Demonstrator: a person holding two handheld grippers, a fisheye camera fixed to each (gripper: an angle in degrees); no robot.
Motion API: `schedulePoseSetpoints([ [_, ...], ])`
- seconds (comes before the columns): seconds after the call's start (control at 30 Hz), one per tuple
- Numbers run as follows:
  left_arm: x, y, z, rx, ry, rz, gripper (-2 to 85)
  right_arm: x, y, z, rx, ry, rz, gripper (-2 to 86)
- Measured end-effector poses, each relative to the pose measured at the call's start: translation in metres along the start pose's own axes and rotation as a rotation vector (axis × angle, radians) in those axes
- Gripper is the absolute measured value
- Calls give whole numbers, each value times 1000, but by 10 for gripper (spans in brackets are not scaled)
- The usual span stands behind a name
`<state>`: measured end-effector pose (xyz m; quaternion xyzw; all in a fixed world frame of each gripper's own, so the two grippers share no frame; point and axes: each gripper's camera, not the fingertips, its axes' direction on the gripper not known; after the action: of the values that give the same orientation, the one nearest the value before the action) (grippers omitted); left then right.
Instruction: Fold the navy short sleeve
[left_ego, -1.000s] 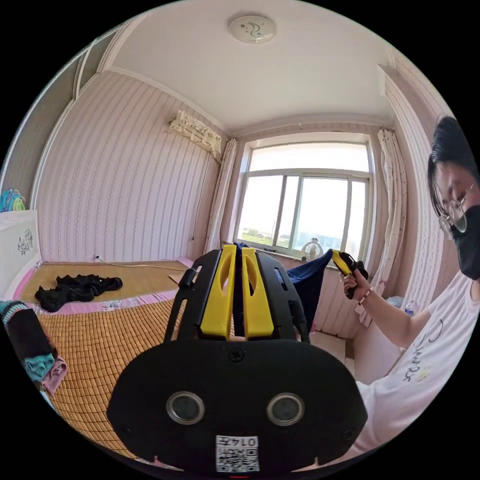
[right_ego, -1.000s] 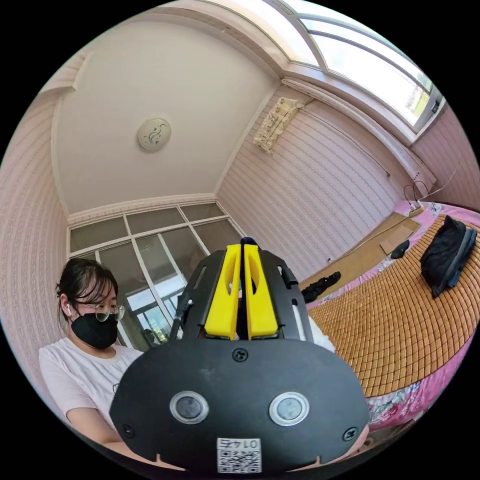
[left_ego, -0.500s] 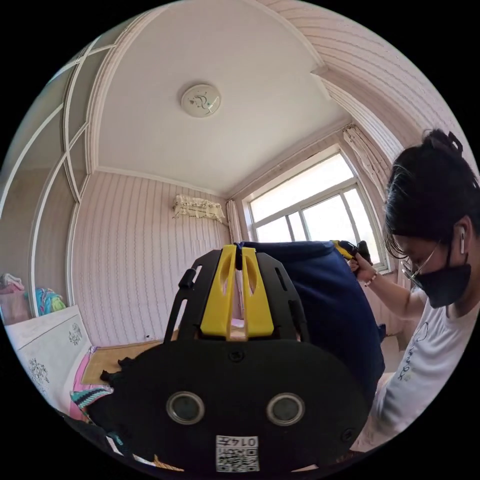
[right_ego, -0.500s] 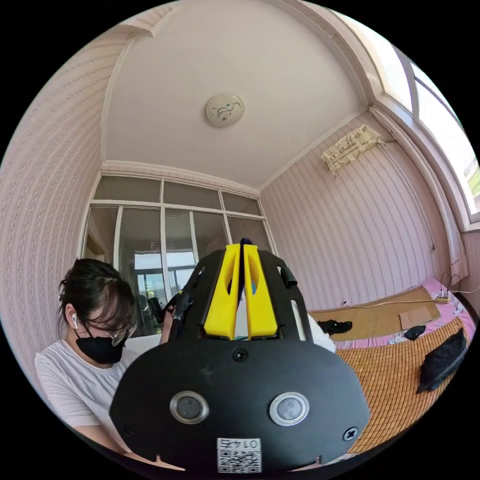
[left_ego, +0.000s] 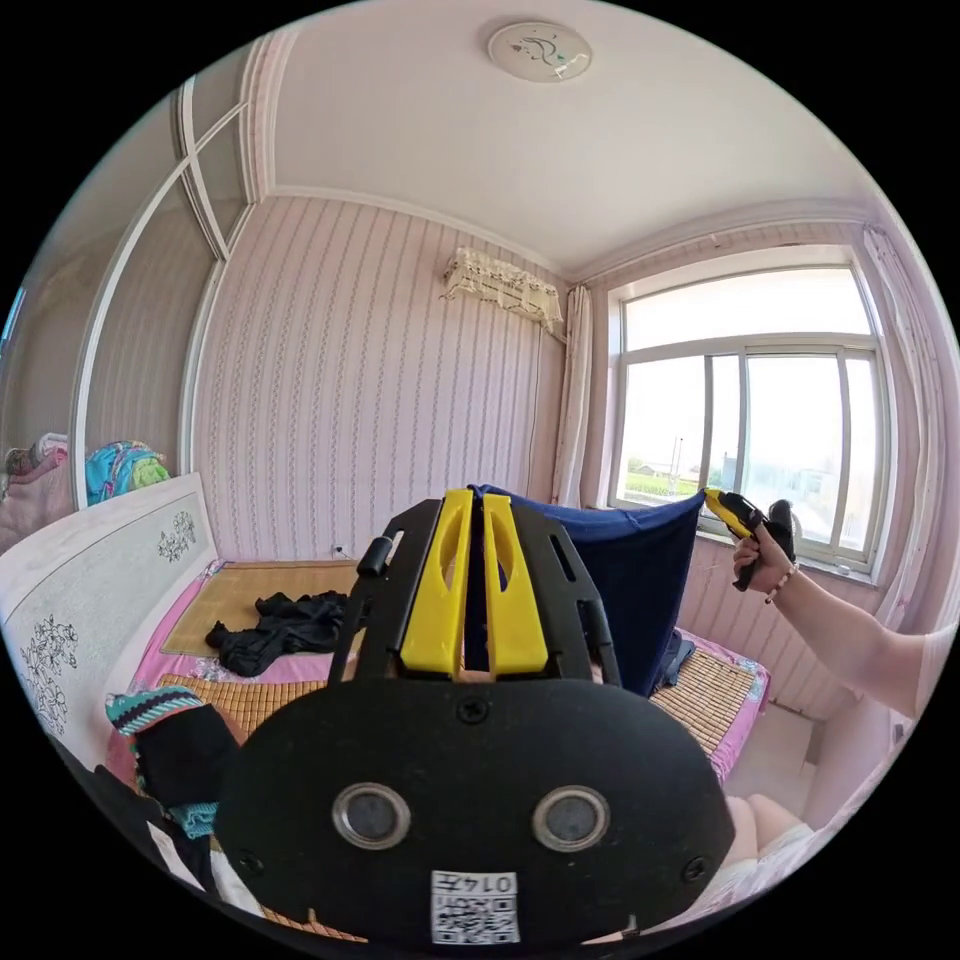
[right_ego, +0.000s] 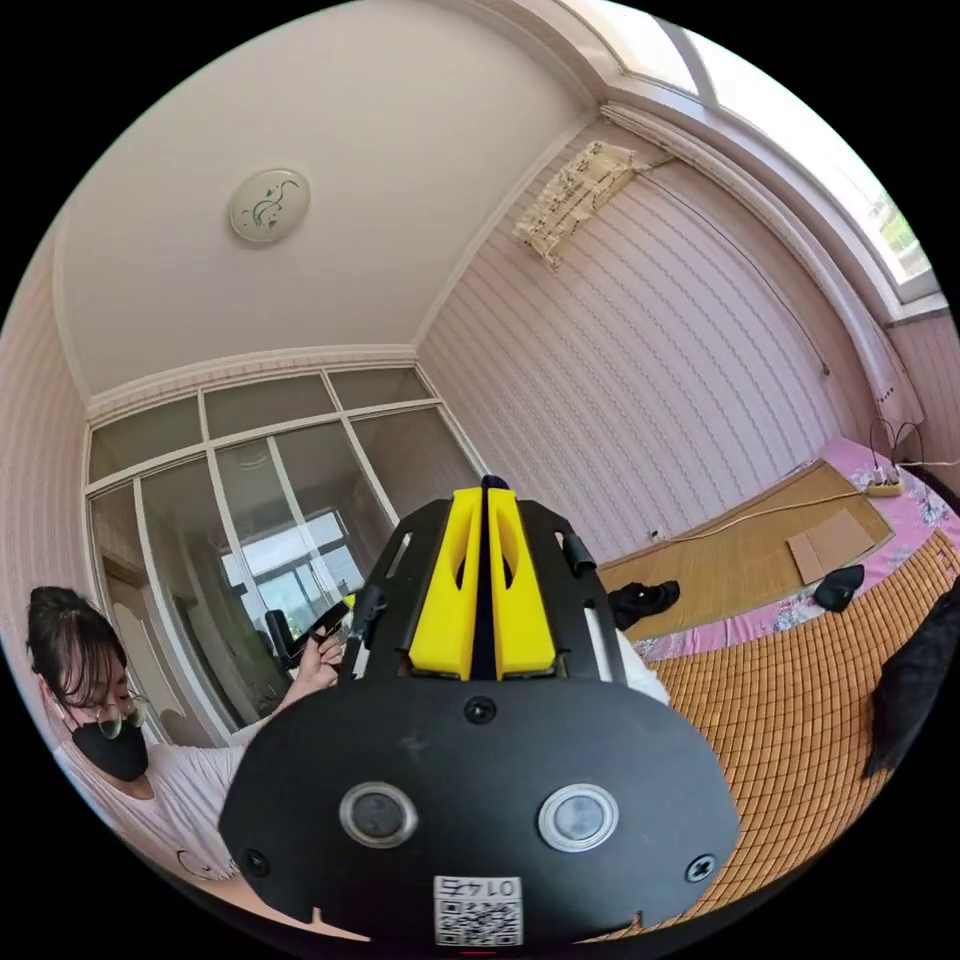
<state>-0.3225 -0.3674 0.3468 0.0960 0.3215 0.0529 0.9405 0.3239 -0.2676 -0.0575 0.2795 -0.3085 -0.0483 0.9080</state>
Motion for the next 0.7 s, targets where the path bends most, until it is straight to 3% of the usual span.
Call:
schedulePoseSetpoints([
  [0.1, -12, 18, 8, -27, -9, 30, -8, 14, 10, 13, -37, -27, -64, 3],
  [0.23, -36, 109, 41, -238, -43, 1, -8, 75, 89, 27, -216, 59, -8, 3],
  [0.47, -56, 318, 104, -684, -45, -208, -8, 197, 304, 43, -652, 291, 388, 3],
  [0.57, -58, 380, 115, -817, -60, -248, -8, 231, 367, 28, -686, 368, 601, 3],
  [0.7, -68, 429, 118, -911, -32, -362, -7, 249, 399, 23, -744, 393, 718, 4],
])
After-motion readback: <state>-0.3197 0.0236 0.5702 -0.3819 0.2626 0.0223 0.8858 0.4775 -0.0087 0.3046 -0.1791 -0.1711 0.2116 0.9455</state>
